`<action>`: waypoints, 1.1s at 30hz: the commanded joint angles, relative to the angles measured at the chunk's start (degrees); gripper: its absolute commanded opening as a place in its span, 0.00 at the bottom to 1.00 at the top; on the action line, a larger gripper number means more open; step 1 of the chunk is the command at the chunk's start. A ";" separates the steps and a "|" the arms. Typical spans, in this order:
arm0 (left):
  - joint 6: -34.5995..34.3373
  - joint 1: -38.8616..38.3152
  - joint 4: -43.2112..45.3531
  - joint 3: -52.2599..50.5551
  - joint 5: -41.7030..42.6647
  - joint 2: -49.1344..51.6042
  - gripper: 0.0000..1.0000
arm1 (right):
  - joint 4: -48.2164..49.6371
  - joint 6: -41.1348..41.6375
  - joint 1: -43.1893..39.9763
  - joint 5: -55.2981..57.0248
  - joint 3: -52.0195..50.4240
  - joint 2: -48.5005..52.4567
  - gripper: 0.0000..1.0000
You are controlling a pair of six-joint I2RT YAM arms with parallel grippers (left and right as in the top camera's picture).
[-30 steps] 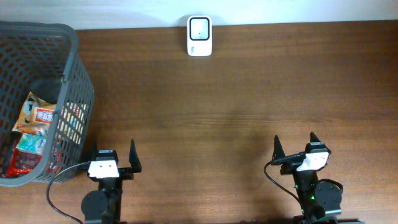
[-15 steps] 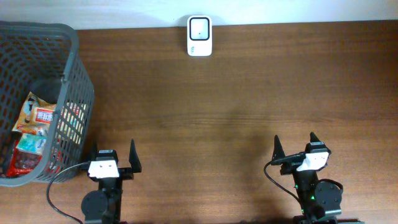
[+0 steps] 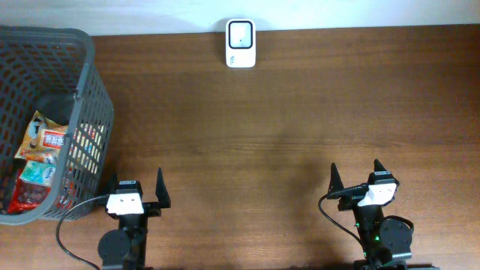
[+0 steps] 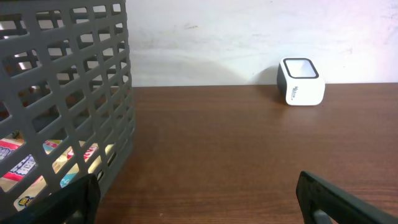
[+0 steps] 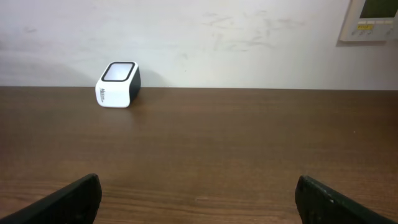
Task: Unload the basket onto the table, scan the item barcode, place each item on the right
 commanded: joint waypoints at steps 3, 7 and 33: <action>-0.15 -0.22 0.15 -0.68 0.20 -0.17 0.99 | -0.26 0.42 0.37 0.31 -0.42 -0.22 0.98; -0.15 -0.22 0.15 -0.68 0.20 -0.17 0.99 | -0.24 0.42 0.37 0.28 -0.42 -0.22 0.98; 6.19 -0.22 -8.26 55.52 46.71 32.81 0.99 | -0.26 0.42 0.37 0.28 -0.42 -0.22 0.98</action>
